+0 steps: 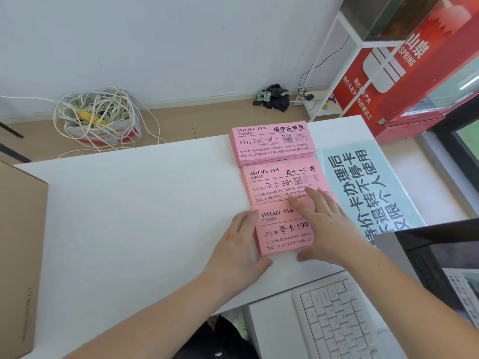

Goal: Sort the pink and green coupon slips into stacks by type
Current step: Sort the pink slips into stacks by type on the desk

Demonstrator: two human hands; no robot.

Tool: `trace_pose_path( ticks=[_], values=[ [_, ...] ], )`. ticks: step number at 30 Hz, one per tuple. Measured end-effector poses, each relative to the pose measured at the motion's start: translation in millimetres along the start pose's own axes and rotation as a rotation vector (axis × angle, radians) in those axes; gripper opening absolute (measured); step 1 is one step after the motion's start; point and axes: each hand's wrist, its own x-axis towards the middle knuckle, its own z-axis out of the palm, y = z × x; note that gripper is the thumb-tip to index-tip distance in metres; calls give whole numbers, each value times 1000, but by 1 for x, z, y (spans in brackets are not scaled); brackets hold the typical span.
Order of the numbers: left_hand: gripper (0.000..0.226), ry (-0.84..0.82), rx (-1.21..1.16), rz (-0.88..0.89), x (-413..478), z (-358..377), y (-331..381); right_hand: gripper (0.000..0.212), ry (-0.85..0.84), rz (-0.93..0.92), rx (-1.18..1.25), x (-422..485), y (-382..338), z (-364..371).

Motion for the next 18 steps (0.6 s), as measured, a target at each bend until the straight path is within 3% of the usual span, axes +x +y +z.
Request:
trace_pose_path(
  ticks=[4, 11, 18],
  values=[
    [70, 54, -116, -29, -14, 5, 7, 115, 17, -74, -11, -5, -15, 6],
    [55, -4, -113, -45, -21, -7, 13, 109, 0, -78, -67, -11, -36, -3],
    [31, 104, -325, -173, -57, -90, -5, 61, 42, -201, -4, 2, -124, -34]
  ],
)
